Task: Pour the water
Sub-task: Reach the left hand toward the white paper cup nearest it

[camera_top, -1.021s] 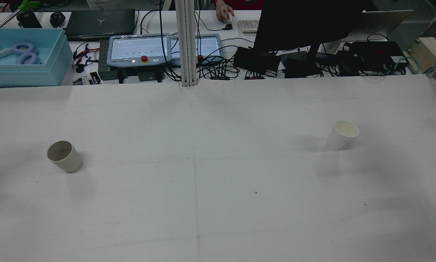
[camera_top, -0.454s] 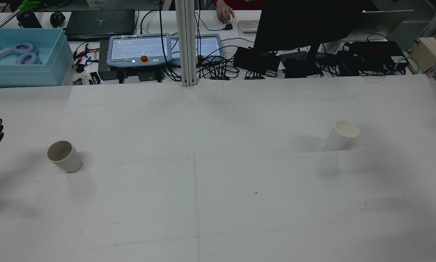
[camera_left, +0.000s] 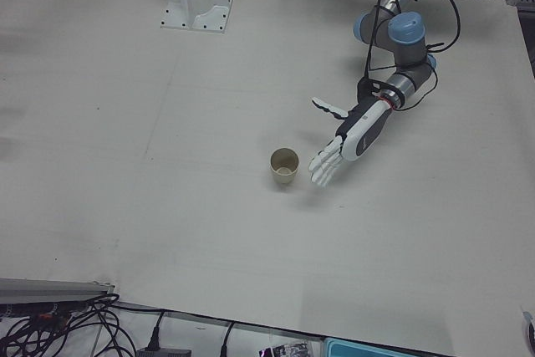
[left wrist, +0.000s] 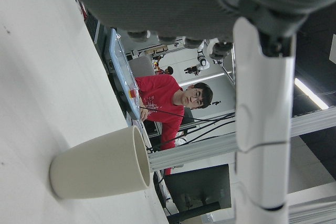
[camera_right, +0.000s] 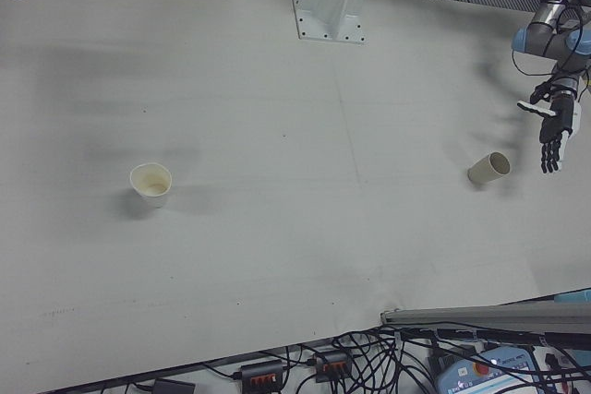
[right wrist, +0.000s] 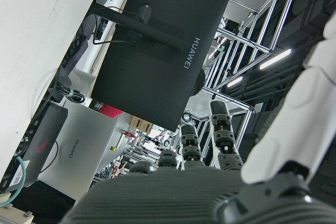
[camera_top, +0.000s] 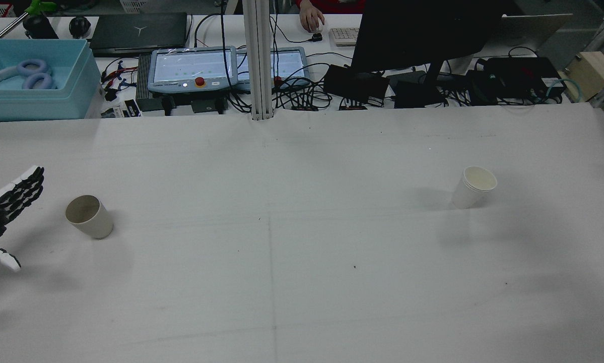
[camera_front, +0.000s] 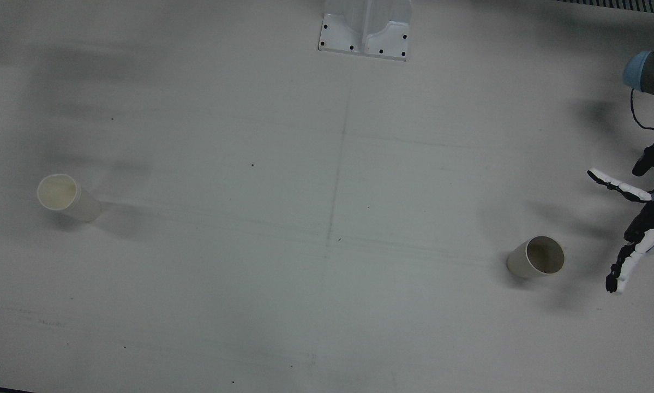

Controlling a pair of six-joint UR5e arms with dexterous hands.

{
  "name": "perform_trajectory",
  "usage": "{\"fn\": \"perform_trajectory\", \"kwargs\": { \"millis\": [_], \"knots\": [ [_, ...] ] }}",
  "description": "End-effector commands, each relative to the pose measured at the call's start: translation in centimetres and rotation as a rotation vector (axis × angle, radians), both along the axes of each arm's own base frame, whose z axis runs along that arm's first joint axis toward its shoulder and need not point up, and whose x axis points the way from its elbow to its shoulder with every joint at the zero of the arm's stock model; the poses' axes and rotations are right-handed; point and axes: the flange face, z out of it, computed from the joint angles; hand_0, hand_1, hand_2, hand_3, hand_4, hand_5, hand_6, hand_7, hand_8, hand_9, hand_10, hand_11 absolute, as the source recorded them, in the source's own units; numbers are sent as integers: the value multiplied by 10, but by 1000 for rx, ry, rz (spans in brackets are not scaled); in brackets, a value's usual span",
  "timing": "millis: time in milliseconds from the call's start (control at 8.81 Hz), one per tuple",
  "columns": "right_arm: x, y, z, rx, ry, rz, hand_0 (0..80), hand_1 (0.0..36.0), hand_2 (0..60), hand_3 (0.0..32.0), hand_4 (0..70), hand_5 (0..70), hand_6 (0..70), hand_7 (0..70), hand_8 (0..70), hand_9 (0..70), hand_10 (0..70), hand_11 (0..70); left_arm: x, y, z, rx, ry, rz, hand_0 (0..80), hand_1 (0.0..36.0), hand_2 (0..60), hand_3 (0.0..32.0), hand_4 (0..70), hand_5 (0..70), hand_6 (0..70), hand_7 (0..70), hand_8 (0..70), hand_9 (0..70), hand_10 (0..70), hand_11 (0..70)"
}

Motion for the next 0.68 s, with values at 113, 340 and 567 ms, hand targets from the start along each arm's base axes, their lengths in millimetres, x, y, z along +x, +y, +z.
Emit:
{"fn": "perform_trajectory", "kwargs": {
  "millis": [113, 340, 567],
  "knots": [
    [3, 2, 1, -3, -3, 8, 473, 66, 0, 0, 262, 125, 94, 157, 39, 42, 0, 0, 37, -18, 6, -41, -34, 21, 631, 155, 0, 60, 62, 0, 0, 6, 0, 0, 0, 0],
    [4, 2, 0, 0, -3, 11, 473, 64, 0, 0, 256, 120, 92, 154, 38, 41, 0, 0, 39, -21, 10, -46, -37, 19, 636, 160, 0, 54, 66, 0, 0, 10, 0, 0, 0, 0],
    [5, 2, 0, 0, -3, 14, 473, 65, 0, 0, 248, 118, 87, 151, 37, 41, 0, 0, 43, -28, 17, -32, 37, -69, 625, 151, 0, 76, 54, 0, 0, 2, 0, 0, 0, 0]
  ]
}}
